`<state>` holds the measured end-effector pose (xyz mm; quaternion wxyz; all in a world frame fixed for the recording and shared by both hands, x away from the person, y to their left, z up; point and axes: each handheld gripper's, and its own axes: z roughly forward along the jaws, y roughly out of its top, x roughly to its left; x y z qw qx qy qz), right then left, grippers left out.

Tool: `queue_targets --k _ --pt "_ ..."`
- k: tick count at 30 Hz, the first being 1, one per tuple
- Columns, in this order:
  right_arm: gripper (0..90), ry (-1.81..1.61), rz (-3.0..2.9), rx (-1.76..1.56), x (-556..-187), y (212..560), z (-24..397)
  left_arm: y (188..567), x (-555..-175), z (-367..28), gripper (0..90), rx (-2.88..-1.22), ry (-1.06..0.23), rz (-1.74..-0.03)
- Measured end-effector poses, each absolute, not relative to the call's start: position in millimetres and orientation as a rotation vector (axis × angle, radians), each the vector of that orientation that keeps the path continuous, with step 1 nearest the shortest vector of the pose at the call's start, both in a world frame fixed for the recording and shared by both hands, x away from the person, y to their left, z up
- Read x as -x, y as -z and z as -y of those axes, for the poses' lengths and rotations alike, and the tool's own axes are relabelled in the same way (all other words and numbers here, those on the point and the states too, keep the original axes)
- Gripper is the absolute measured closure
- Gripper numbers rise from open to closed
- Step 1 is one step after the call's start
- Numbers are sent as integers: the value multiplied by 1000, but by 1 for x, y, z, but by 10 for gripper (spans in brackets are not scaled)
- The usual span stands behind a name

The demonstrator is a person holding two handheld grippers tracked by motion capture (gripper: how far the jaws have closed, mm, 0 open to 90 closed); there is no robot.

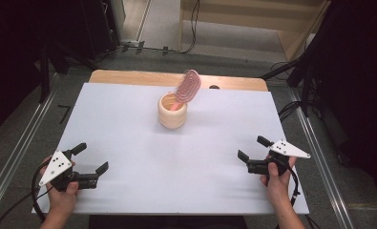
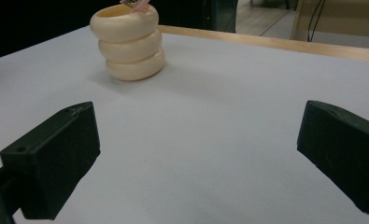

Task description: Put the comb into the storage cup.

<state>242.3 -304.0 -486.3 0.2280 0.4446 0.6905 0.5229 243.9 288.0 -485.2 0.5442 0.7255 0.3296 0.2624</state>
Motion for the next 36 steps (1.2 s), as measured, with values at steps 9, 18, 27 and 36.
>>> queue_targets --k 9,18,27,36 --pt "0 -1448 -1895 -1217 -231 491 318 485 -244 -288 0 -1721 -623 -782" --pt "0 -1436 -1898 -1218 -223 496 328 485 -244 -288 0 -1721 -623 -784" --pt "0 -1428 -1898 -1190 -216 502 342 485 -244 -288 0 -1719 -626 -783" --pt "0 -1438 -1882 -1207 -214 511 346 485 -244 -288 0 -1725 -632 -780"
